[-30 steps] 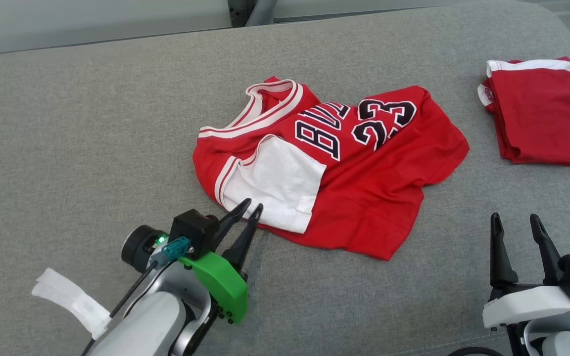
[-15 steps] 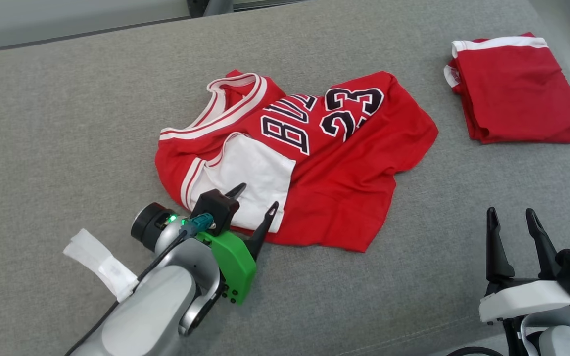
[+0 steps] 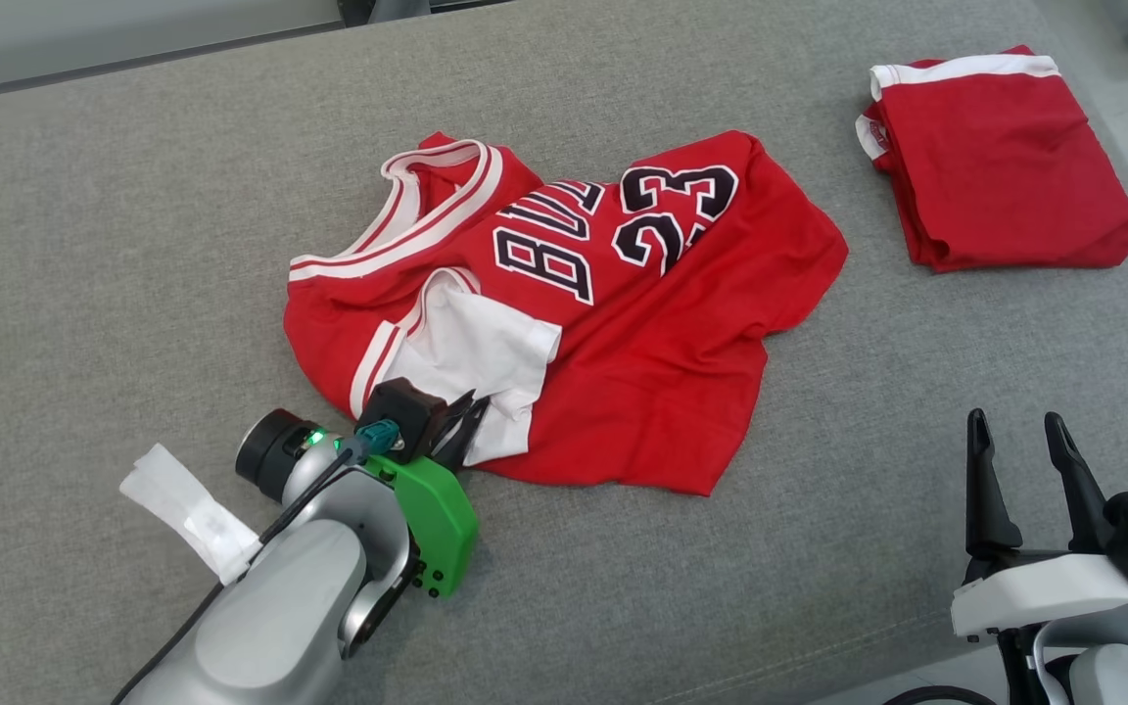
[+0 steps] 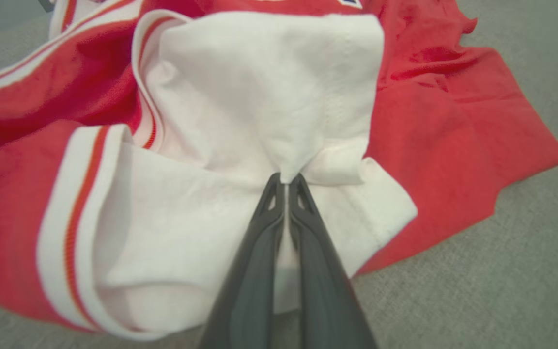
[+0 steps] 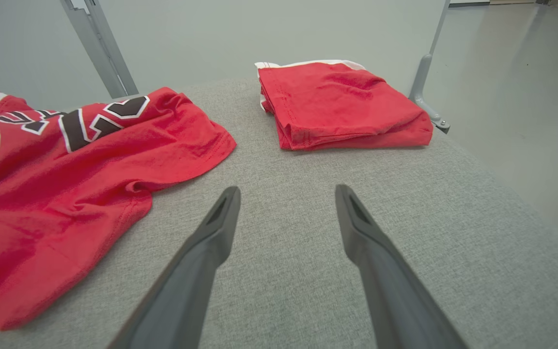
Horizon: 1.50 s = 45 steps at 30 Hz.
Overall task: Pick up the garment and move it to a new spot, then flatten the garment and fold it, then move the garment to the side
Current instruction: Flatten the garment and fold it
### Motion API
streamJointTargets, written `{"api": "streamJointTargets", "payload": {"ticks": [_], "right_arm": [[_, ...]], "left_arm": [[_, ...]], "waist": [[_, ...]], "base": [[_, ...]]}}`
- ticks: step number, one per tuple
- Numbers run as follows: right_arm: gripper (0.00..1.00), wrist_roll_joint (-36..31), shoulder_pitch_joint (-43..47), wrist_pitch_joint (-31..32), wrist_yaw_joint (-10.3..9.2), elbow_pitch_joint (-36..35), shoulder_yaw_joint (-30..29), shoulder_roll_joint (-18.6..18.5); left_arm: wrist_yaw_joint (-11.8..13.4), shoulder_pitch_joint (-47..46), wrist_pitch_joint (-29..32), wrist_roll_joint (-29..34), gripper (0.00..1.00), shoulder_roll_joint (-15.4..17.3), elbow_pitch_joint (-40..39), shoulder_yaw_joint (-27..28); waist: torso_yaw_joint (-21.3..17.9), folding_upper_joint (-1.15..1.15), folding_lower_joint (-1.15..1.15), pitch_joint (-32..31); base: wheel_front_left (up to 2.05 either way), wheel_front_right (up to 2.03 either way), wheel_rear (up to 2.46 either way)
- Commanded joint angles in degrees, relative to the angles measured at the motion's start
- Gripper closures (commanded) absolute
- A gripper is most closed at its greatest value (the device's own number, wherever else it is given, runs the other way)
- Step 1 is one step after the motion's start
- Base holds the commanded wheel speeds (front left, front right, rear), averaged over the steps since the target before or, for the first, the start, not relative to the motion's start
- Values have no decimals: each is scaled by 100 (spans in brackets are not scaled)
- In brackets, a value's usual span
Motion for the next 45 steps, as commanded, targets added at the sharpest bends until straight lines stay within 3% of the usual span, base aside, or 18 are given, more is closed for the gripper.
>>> {"api": "streamJointTargets", "payload": {"ticks": [1,7,11,16,20,24,28,31,32,37,41,45], "right_arm": [[0,-14,-49,-6,-7,1,-25,-16],[0,-79,107,-6,-7,-5,-113,-17],[0,-150,272,-6,-7,-3,-213,-16],[0,-237,416,-6,-7,10,-275,-17],[0,-225,395,-6,-7,10,-206,-17],[0,-282,481,-6,-7,32,-150,-17],[0,-317,497,-6,-7,52,-194,-19],[0,-346,498,-6,-7,64,-217,-17],[0,-353,506,-6,-7,65,-230,-18],[0,-366,536,-6,-7,82,-214,-18],[0,-371,593,-6,-7,102,-196,-18],[0,-384,633,-6,-7,94,-210,-17]], "left_arm": [[-46,-68,-88,-49,100,-10,17,13],[-66,183,-389,-382,100,34,-567,281],[36,646,-372,-620,100,480,-1627,493],[335,1582,-128,-1224,100,1215,-3134,952],[518,2319,-546,-1669,99,1543,-3670,1460],[227,2858,-1023,-1671,65,1670,-3482,1411],[-61,2993,-1254,-1474,55,1728,-3114,1269],[-190,3167,-1410,-1370,9,1603,-2670,1200],[-213,3203,-1450,-1326,0,1560,-2520,1239],[-292,3415,-1495,-977,0,1371,-1850,1488],[-50,3752,-1495,-713,0,1290,-1509,2000],[133,3923,-1496,-537,0,1105,-1658,2641]], "waist": [[35,0,0,-15],[192,0,0,-146],[400,0,0,-329],[751,0,0,-523],[966,0,0,-612],[1198,0,0,-672],[1313,0,0,-682],[1369,0,0,-697],[1387,0,0,-701],[1425,0,0,-736],[1386,0,0,-782],[1347,0,0,-810]], "base": [[0,0,0],[0,0,0],[0,0,0],[0,0,0],[0,0,0],[0,0,0],[0,0,0],[0,0,0],[0,0,0],[0,0,0],[0,0,0],[0,0,0]]}}
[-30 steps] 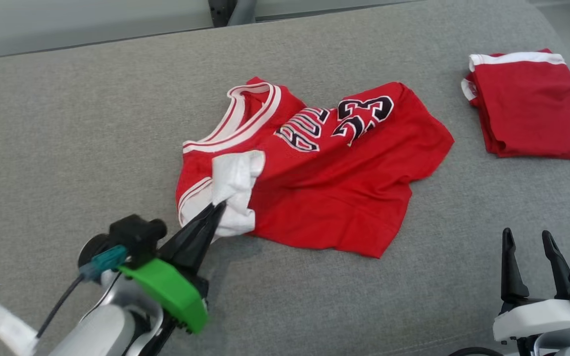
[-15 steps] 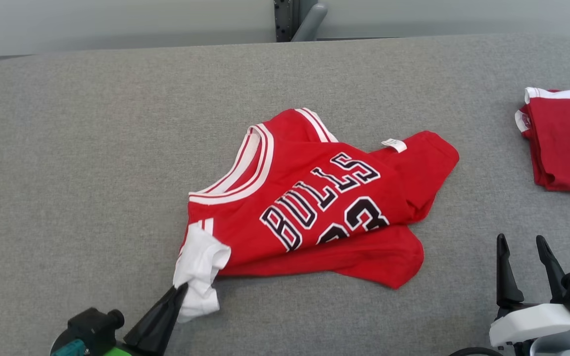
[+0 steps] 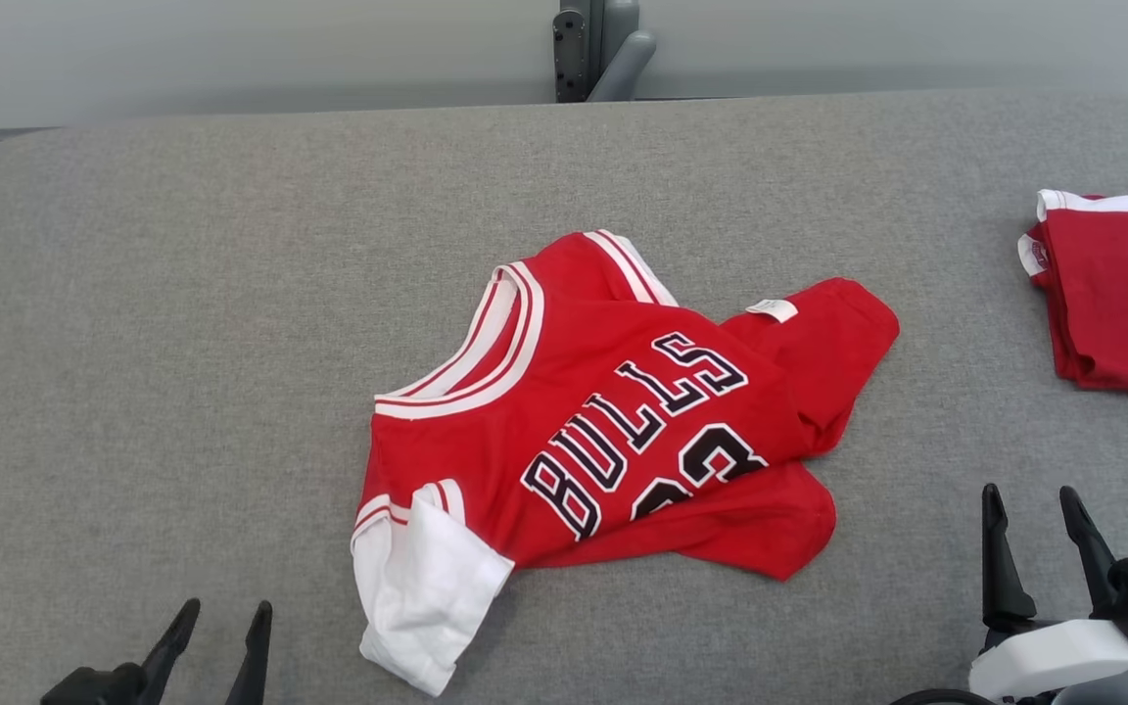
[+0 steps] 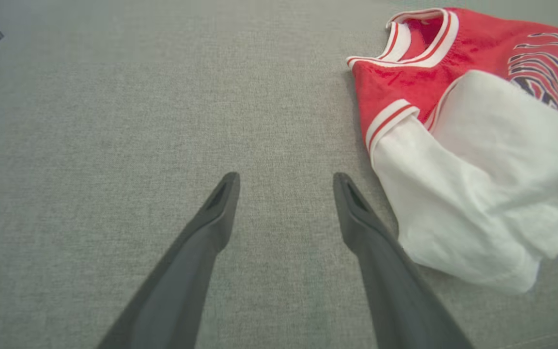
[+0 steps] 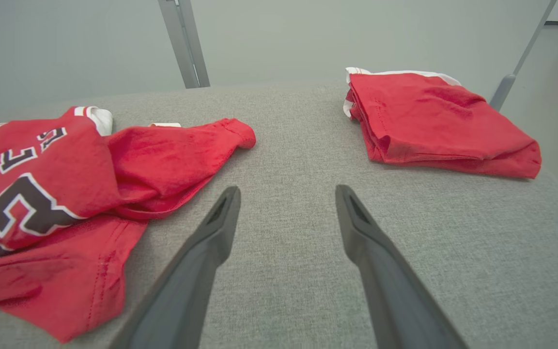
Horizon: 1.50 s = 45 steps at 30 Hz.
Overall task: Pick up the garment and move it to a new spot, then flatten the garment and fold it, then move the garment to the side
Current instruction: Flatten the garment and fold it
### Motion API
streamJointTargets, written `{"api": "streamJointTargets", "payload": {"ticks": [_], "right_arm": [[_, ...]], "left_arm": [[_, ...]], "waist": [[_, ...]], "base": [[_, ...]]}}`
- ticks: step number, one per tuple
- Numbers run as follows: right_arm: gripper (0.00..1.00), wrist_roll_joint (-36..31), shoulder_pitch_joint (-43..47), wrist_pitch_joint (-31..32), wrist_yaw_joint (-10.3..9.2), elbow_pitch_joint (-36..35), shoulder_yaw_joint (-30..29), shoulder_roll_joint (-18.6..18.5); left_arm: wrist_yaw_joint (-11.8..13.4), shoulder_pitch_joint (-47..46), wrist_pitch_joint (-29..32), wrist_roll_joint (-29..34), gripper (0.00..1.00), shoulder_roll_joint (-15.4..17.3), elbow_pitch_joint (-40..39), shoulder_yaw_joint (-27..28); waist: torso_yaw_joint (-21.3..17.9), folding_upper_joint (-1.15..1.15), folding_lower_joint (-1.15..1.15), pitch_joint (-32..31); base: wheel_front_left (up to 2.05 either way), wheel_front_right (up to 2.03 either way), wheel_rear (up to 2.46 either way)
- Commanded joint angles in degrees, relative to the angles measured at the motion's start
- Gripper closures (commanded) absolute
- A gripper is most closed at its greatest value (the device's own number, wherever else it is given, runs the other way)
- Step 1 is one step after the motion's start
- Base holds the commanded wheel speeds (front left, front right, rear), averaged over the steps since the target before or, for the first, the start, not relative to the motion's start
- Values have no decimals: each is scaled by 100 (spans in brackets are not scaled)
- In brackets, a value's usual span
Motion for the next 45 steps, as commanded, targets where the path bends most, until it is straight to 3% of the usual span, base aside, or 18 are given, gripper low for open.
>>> {"api": "streamJointTargets", "payload": {"ticks": [1,4,9,17,21,22,27,36,37,38,41,45], "right_arm": [[0,-36,93,-6,-7,-3,-6,-16],[0,-65,61,-6,-7,0,19,-17],[0,-69,-79,-6,-7,-34,135,-17],[0,108,-301,-7,-7,-109,257,-16],[0,231,-379,-6,-7,-103,268,-17],[0,231,-379,-6,-7,-103,268,-17],[0,339,-426,-6,-7,-61,282,-14],[0,405,-503,-6,-7,-36,297,-16],[0,393,-505,-6,-7,-33,284,-17],[0,375,-507,-6,-7,-29,279,-18],[0,335,-518,-6,-7,-34,268,-16],[0,278,-378,-6,-7,-52,186,-15]], "left_arm": [[20,55,-15,146,0,-96,-156,179],[-71,-154,-15,264,0,-247,-402,275],[-277,-1046,262,557,0,-576,-651,-263],[-539,-3117,1363,915,0,-1057,-229,-1606],[-551,-4048,1697,951,0,-931,43,-2673],[-551,-4048,1697,951,0,-931,43,-2673],[-547,-4935,2096,371,0,-636,405,-3819],[-548,-5440,2453,-449,1,-512,1487,-4625],[-548,-5448,2410,-509,60,-522,1603,-4697],[-548,-5425,2375,-578,100,-539,1703,-4770],[-549,-5424,2093,-760,100,-552,1825,-4874],[-408,-5520,1246,-969,100,-651,1755,-4449]], "waist": [[-33,0,0,-15],[-103,0,0,-29],[-406,0,0,-8],[-1115,0,0,426],[-1430,0,0,678],[-1430,0,0,678],[-1687,0,0,862],[-1835,0,0,897],[-1829,0,0,886],[-1822,0,0,874],[-1795,0,0,817],[-1656,0,0,689]], "base": [[0,0,0],[0,0,0],[0,0,0],[0,0,0],[0,0,0],[0,0,0],[0,0,0],[0,0,0],[0,0,0],[0,0,0],[0,0,0],[0,0,0]]}}
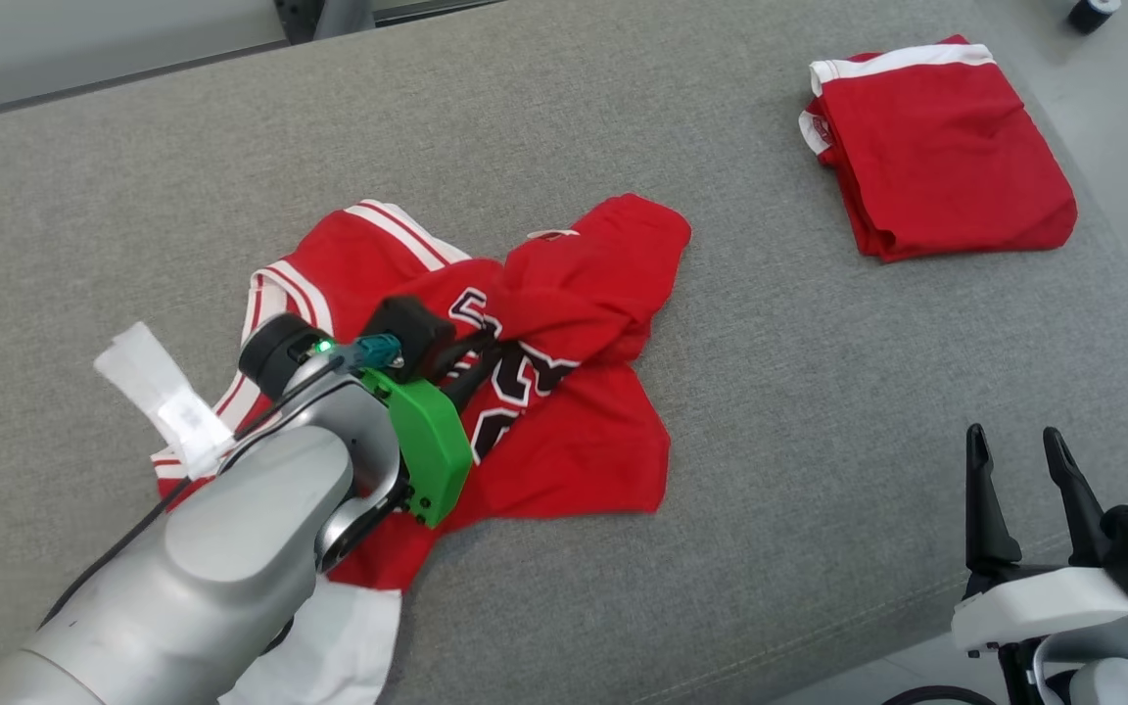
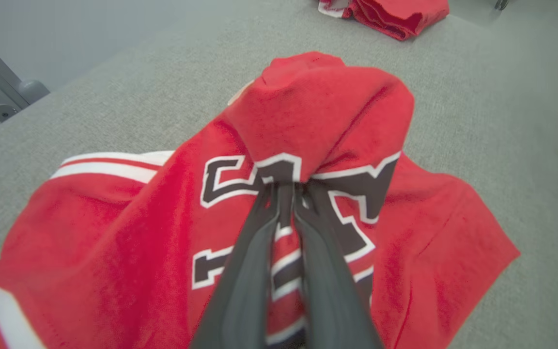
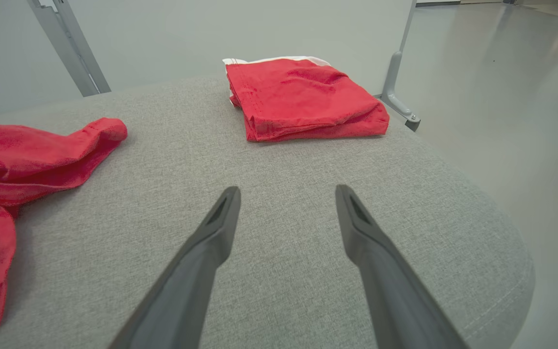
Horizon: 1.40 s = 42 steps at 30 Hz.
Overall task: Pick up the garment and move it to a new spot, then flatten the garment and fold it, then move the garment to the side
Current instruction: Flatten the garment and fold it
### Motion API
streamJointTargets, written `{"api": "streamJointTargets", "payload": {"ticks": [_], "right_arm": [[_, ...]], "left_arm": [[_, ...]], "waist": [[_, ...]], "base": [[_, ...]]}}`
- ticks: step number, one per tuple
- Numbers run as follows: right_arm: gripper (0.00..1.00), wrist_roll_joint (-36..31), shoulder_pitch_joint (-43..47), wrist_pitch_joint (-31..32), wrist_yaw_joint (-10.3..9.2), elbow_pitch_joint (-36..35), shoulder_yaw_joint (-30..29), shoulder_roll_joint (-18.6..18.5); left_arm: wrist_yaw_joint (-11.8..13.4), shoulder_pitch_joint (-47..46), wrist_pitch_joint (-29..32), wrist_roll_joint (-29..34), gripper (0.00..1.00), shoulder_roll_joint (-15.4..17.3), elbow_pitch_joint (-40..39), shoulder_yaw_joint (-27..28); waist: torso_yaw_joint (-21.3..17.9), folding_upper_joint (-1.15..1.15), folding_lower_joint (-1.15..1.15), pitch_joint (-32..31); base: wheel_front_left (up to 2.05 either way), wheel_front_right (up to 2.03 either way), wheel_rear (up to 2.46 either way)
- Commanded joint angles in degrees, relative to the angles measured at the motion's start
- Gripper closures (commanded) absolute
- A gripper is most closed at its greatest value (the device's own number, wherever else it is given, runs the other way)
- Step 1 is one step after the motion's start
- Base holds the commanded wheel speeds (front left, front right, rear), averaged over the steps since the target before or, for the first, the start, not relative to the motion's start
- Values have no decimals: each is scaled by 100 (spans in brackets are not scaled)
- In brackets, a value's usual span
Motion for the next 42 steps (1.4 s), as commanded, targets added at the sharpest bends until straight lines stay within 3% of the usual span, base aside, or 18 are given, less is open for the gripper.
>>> {"api": "streamJointTargets", "payload": {"ticks": [1,6,12,16,20,25,34,38,42], "right_arm": [[0,-48,113,-6,-7,2,-17,-13],[0,-81,232,-6,-7,33,-55,-15],[0,-130,306,-7,-7,52,-43,-13],[0,-146,277,-6,-7,77,1,-13],[0,-164,243,-6,-7,92,62,-13],[0,-183,266,-6,-7,98,62,-14],[0,-68,275,-7,-7,155,58,-13],[0,-33,155,-7,-7,152,74,-14],[0,-5,36,-7,-7,145,116,-14]], "left_arm": [[147,-66,-260,-87,100,-14,-95,163],[722,184,-823,-259,100,265,-891,703],[1540,652,-977,-305,100,910,-2636,1108],[2116,979,-1203,-199,100,1118,-3694,1546],[2373,1344,-1273,-285,100,1266,-4423,1794],[2221,1724,-1127,-814,100,1430,-4975,1879],[1372,2137,-807,-1925,100,1697,-5771,1845],[971,2055,-421,-2452,100,1531,-5467,1658],[597,1586,89,-2483,100,1220,-4413,1320]], "waist": [[132,0,-1,-107],[368,0,-1,-262],[638,0,-1,-443],[732,0,-1,-495],[716,0,-1,-530],[620,0,-1,-530],[410,0,-1,-386],[364,0,-1,-231],[322,0,-1,-38]], "base": [[0,0,0],[0,0,0],[0,0,0],[0,0,0],[0,0,0],[0,0,0],[0,0,0],[0,0,0],[0,0,0]]}}
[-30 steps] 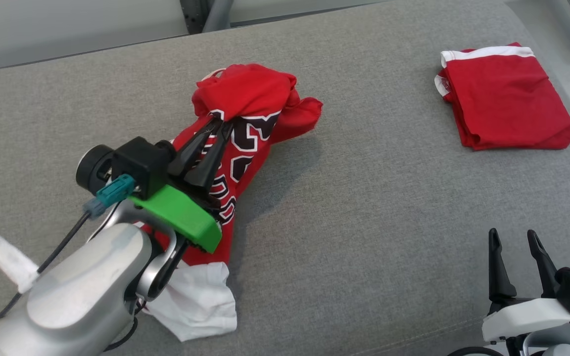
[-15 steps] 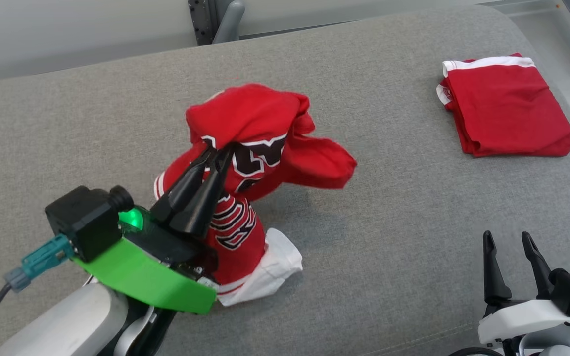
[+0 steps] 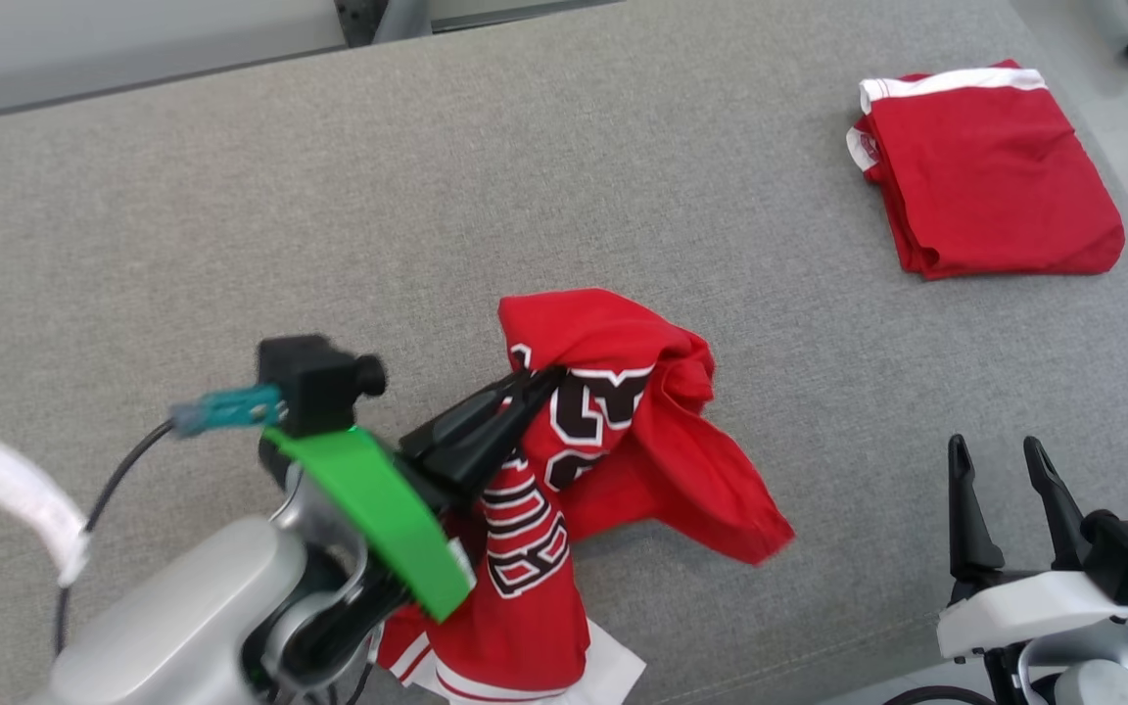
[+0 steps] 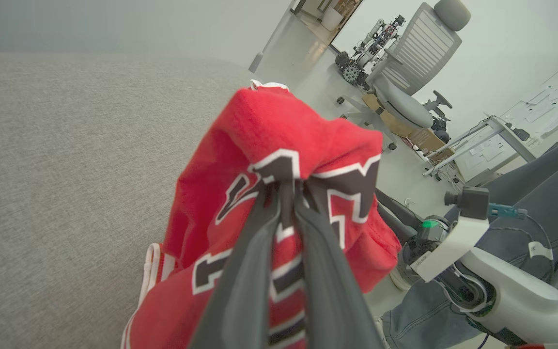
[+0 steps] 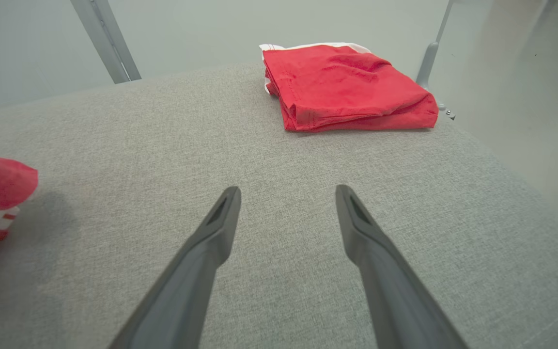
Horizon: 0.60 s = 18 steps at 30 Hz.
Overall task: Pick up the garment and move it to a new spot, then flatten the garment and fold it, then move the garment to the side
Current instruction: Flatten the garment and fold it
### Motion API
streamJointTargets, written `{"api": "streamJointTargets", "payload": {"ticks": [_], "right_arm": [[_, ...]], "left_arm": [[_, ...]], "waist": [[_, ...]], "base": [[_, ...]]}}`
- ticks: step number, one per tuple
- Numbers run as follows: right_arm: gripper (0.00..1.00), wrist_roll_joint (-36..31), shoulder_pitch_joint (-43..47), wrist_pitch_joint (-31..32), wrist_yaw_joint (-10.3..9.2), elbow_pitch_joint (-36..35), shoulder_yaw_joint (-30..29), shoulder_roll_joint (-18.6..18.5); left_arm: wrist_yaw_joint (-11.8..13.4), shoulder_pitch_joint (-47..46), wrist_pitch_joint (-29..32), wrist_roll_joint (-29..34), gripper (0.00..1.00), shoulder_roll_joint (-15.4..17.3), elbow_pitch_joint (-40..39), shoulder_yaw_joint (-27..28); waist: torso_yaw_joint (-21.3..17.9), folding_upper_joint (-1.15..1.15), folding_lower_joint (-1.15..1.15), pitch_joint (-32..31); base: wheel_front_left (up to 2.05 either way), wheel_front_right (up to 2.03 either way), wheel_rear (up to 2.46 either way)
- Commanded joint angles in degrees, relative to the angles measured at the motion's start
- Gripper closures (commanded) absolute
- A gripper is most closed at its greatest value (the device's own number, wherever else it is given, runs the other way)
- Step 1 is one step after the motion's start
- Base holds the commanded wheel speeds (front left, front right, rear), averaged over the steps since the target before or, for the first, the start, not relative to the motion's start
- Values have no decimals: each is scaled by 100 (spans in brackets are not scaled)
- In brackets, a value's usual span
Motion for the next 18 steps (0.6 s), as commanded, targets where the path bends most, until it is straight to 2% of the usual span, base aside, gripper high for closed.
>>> {"api": "streamJointTargets", "payload": {"ticks": [1,4,9,13,18], "right_arm": [[0,24,-63,-7,-7,-2,21,-16],[0,58,-148,-7,-7,-8,76,-18],[0,115,-221,-7,-7,-3,71,-16],[0,143,-153,-7,-7,19,21,-15],[0,152,-137,-7,-7,54,35,-17]], "left_arm": [[-54,-136,54,64,100,-125,253,-35],[-127,-604,188,483,100,-428,1410,-268],[-229,-1216,62,1185,100,-827,3024,-573],[-368,-1572,-185,1485,100,-990,3862,-655],[-513,-1906,-465,1693,100,-1158,4541,-717]], "waist": [[-65,0,0,146],[-161,0,0,292],[-345,0,0,478],[-410,0,0,531],[-424,0,0,512]], "base": [[0,0,0],[0,0,0],[0,0,0],[0,0,0],[0,0,0]]}}
